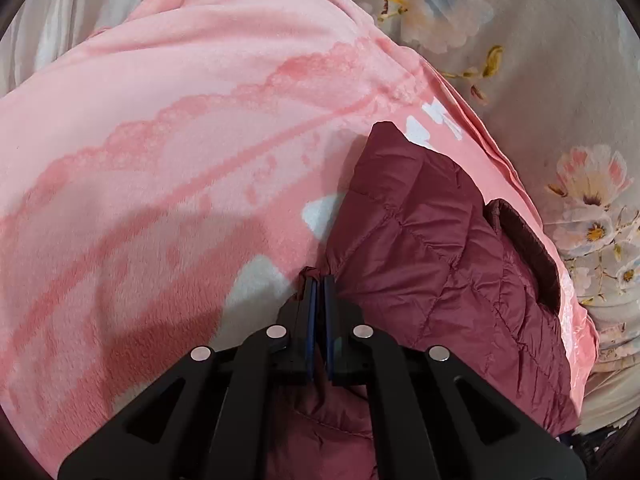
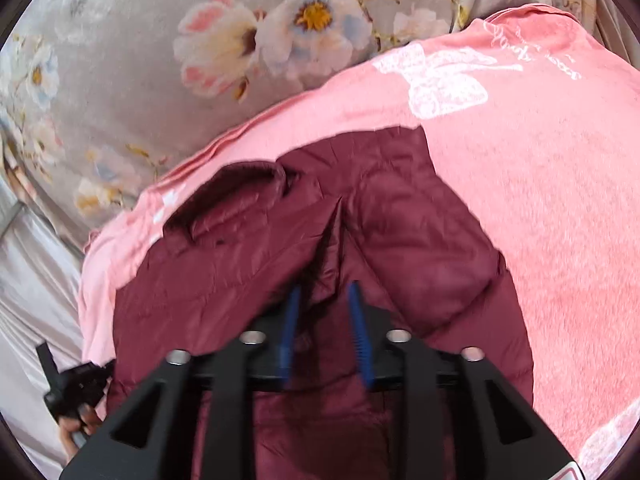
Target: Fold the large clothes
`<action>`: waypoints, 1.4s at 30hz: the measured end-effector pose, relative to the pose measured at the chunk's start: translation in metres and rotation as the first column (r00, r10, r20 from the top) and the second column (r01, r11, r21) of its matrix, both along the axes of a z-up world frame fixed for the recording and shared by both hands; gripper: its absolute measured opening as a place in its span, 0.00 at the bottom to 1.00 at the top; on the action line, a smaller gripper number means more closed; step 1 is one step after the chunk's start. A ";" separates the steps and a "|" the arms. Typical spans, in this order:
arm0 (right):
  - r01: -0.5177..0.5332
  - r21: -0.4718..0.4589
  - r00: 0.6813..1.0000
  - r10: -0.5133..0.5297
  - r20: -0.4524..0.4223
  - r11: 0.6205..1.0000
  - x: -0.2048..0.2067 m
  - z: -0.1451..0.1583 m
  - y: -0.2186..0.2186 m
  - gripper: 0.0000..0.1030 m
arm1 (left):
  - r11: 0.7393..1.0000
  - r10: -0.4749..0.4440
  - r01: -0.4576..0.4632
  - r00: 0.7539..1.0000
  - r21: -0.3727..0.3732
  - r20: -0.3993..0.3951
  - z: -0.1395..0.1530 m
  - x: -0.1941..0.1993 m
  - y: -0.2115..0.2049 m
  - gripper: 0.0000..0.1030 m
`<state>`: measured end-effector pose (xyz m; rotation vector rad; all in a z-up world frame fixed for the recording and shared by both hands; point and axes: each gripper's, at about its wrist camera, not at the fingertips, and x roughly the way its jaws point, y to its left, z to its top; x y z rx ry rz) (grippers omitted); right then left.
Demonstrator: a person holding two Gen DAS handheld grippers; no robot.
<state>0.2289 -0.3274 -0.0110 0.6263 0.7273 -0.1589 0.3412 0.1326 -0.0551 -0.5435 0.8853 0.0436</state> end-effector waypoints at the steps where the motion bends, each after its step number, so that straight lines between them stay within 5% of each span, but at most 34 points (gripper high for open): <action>1: 0.007 0.000 1.000 -0.007 0.004 1.000 0.001 0.001 -0.002 0.34 | 1.000 -0.002 0.002 1.000 0.005 0.001 0.000 0.000 0.000 0.03; 7: 0.071 0.043 0.996 -0.074 0.057 0.997 -0.018 0.010 -0.017 0.38 | 1.000 -0.007 0.007 1.000 0.010 0.000 -0.002 0.000 -0.001 0.03; 14: -0.011 -0.001 0.997 0.011 -0.083 1.000 0.010 -0.016 0.000 0.41 | 1.000 -0.012 0.012 1.000 0.019 -0.001 -0.003 -0.001 -0.002 0.03; 17: -0.072 -0.025 0.994 0.070 -0.080 0.997 0.021 -0.014 0.015 0.03 | 1.000 -0.007 0.007 1.000 0.018 0.002 0.001 -0.002 -0.002 0.02; 21: -0.075 -0.091 0.995 0.081 0.065 0.993 0.007 0.028 0.020 0.02 | 1.000 -0.004 0.004 0.998 -0.001 0.056 0.024 -0.011 0.005 0.01; 23: -0.064 -0.125 0.995 0.073 0.067 0.990 -0.002 0.031 0.015 0.01 | 1.000 -0.002 0.002 0.998 -0.003 0.059 0.029 -0.015 0.008 0.01; 29: -0.108 -0.138 0.987 0.090 -0.131 0.984 0.006 -0.032 0.014 0.00 | 0.997 -0.030 0.030 1.000 0.067 0.000 0.002 -0.014 0.001 0.01; 37: -0.139 -0.193 0.980 0.106 -0.169 0.971 0.009 -0.030 0.021 0.02 | 0.978 -0.062 0.061 0.998 0.201 -0.002 0.004 -0.014 -0.014 0.01; 42: -0.088 -0.276 0.992 0.058 -0.115 0.957 -0.015 0.002 0.029 0.23 | 0.974 -0.080 0.071 0.996 0.217 0.035 0.033 -0.035 -0.010 0.05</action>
